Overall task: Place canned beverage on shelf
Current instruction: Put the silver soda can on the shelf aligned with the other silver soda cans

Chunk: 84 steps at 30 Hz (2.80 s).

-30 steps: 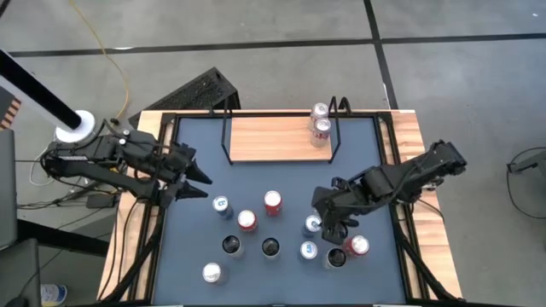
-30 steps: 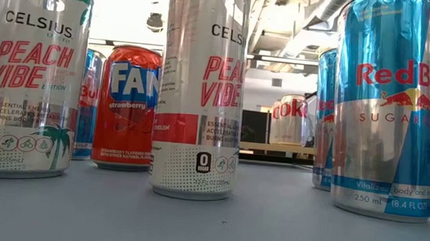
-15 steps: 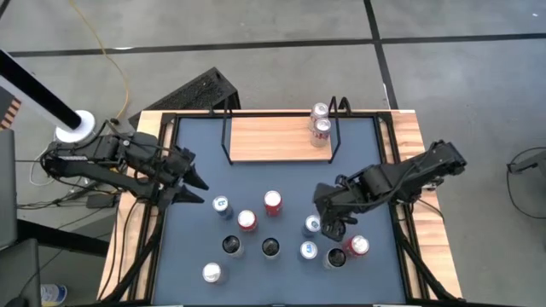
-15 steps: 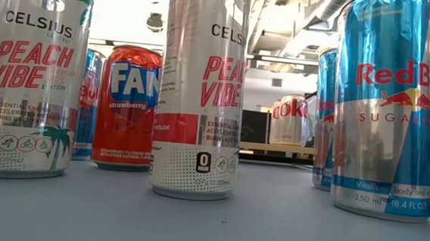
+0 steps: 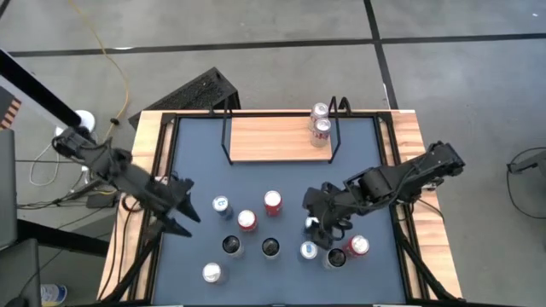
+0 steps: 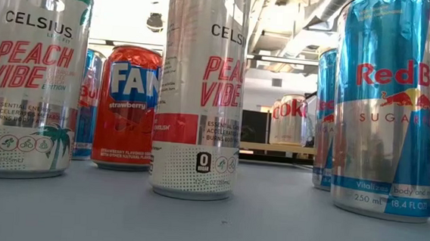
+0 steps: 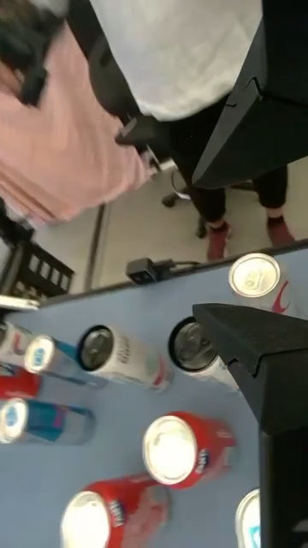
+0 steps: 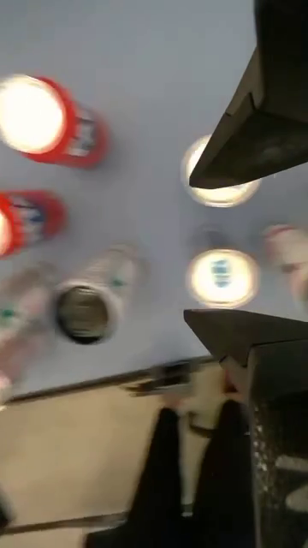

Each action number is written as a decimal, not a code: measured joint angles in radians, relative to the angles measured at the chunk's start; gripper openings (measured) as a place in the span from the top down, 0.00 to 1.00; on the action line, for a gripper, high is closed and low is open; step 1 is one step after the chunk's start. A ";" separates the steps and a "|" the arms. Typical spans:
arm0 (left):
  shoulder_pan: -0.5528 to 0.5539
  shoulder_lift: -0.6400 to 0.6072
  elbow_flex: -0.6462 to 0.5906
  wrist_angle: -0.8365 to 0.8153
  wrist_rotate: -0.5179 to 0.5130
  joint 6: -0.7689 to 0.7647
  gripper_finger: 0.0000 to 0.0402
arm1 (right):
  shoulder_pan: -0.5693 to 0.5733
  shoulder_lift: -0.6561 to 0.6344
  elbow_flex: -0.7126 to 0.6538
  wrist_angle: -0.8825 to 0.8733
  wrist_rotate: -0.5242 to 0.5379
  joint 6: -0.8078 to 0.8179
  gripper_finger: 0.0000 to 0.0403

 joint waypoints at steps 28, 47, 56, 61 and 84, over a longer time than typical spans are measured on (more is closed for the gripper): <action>-0.334 0.535 0.207 -0.182 -0.291 -0.343 0.45 | 0.062 0.003 0.010 -0.204 0.057 -0.150 0.44; -0.550 0.521 0.188 -0.243 -0.645 -0.675 0.45 | 0.062 0.003 0.010 -0.179 0.100 -0.086 0.44; -0.615 0.435 0.189 -0.432 -0.795 -0.784 0.45 | 0.068 0.003 0.009 -0.139 0.183 -0.104 0.44; -0.575 0.450 0.172 -0.461 -0.689 -0.793 0.45 | 0.068 0.003 0.009 -0.127 0.183 -0.087 0.44; -0.544 0.460 0.027 -0.333 -0.563 -0.588 0.26 | 0.082 0.003 0.009 -0.118 0.183 0.012 0.44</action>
